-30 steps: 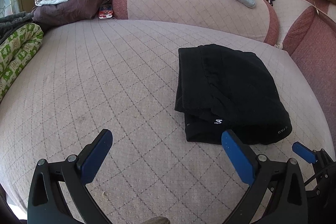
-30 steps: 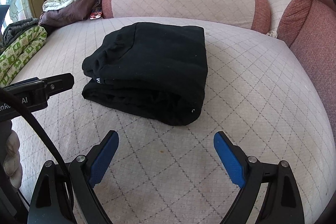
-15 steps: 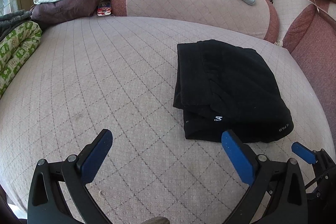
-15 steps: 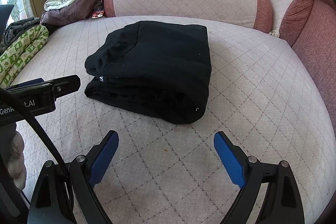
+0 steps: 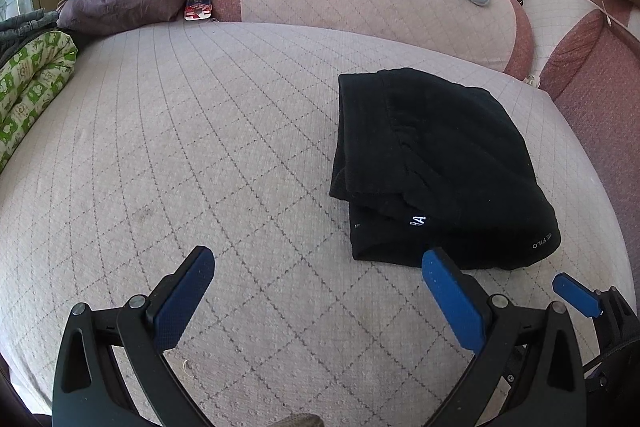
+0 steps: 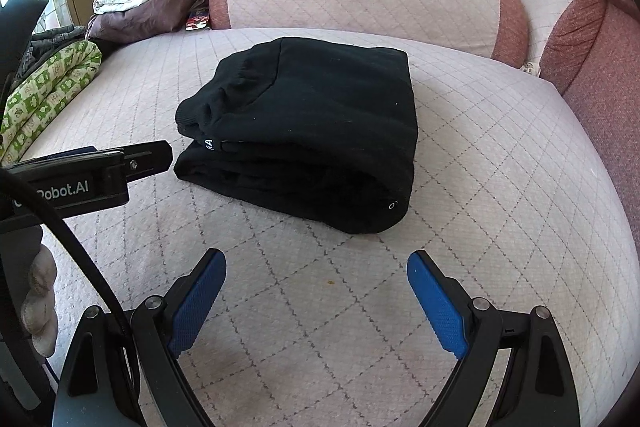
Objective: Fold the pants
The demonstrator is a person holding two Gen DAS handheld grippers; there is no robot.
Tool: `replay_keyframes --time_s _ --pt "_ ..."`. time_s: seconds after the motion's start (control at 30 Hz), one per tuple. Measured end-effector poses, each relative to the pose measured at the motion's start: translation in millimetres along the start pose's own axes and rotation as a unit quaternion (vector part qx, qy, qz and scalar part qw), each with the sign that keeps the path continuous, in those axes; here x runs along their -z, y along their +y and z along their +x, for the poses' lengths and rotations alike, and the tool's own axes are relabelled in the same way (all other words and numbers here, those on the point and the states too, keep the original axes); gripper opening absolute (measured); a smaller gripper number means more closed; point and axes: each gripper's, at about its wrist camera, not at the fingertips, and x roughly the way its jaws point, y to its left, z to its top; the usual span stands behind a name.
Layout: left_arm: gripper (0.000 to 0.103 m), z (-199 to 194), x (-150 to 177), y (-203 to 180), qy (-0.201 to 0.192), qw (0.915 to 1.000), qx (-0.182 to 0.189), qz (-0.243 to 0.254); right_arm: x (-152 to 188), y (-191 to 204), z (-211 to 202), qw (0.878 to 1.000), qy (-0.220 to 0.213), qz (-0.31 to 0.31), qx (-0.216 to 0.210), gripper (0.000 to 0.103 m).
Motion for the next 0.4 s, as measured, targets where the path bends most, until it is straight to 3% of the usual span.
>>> replay_keyframes --time_s 0.4 --pt "0.103 0.2 -0.5 -2.1 -0.002 1.0 0.001 0.006 2.2 3.5 1.2 1.0 0.003 -0.006 -0.003 0.095"
